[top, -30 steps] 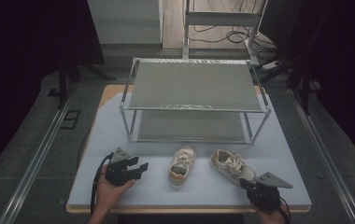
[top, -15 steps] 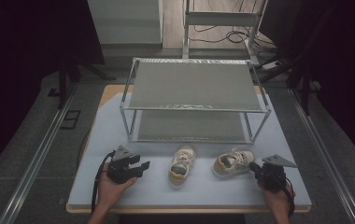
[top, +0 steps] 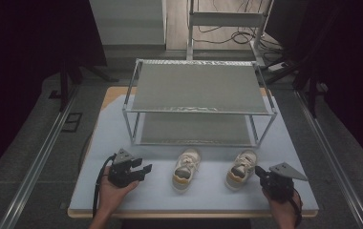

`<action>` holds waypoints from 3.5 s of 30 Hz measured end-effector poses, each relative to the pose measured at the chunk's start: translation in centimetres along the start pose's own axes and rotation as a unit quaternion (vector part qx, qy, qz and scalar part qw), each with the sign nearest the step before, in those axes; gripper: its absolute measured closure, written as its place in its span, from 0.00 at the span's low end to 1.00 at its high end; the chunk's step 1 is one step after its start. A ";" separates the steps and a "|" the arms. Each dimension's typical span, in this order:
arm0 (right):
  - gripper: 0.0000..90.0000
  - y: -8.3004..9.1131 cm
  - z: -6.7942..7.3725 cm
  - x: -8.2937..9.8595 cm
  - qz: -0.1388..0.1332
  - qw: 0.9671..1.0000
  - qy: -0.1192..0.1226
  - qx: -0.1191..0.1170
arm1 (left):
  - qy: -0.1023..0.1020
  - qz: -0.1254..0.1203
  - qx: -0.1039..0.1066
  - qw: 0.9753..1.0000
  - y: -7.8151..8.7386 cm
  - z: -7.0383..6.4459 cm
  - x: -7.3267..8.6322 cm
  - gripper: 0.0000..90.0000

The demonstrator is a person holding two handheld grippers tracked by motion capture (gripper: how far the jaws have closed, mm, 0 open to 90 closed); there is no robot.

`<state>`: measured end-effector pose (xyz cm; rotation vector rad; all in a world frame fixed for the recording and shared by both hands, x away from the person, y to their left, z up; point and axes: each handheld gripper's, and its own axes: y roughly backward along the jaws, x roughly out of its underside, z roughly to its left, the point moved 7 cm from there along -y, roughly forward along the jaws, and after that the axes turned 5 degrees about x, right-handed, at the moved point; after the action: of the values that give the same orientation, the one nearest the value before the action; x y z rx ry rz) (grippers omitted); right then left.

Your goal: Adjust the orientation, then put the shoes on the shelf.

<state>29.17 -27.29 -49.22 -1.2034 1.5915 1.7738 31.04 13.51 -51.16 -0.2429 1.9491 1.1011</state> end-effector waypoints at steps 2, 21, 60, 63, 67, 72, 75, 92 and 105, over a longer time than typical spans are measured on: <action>1.00 1.7 1.6 -0.7 -0.023 1.000 0.015 -0.010 | -0.001 0.000 0.001 1.000 0.0 -0.1 0.0 0.56; 1.00 -2.2 9.3 0.8 0.016 0.995 0.064 -0.078 | 0.006 0.003 -0.004 1.000 -0.1 0.4 0.3 0.55; 0.72 2.7 1.8 2.5 -0.025 0.999 0.006 -0.039 | 0.007 0.004 -0.002 1.000 -0.2 -0.7 0.1 0.46; 0.60 3.0 1.7 1.6 -0.036 0.999 0.006 -0.038 | 0.007 -0.003 0.009 1.000 0.1 -1.6 -0.3 0.43; 0.53 3.0 1.5 0.8 -0.041 0.998 0.002 -0.041 | 0.000 -0.012 0.016 1.000 0.6 -2.7 -0.9 0.40; 0.44 2.5 1.1 0.0 -0.032 0.999 0.003 -0.039 | -0.015 -0.010 0.020 1.000 0.8 -4.2 -1.9 0.39; 0.40 2.3 0.7 -0.7 -0.026 0.999 0.002 -0.040 | -0.023 -0.007 0.022 0.999 0.7 -5.0 -2.5 0.37; 0.24 1.5 -1.8 -1.1 0.003 1.000 -0.009 -0.015 | -0.034 0.045 0.033 0.998 -1.9 -9.0 -3.7 0.19; 0.17 -0.4 -2.8 0.7 0.041 0.999 -0.022 -0.003 | -0.032 0.081 -0.002 0.996 -5.6 -10.7 -2.6 0.10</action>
<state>29.96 -30.05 -49.86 -1.1072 1.6337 1.8442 29.38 1.36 -49.99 -0.0509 1.9352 1.2018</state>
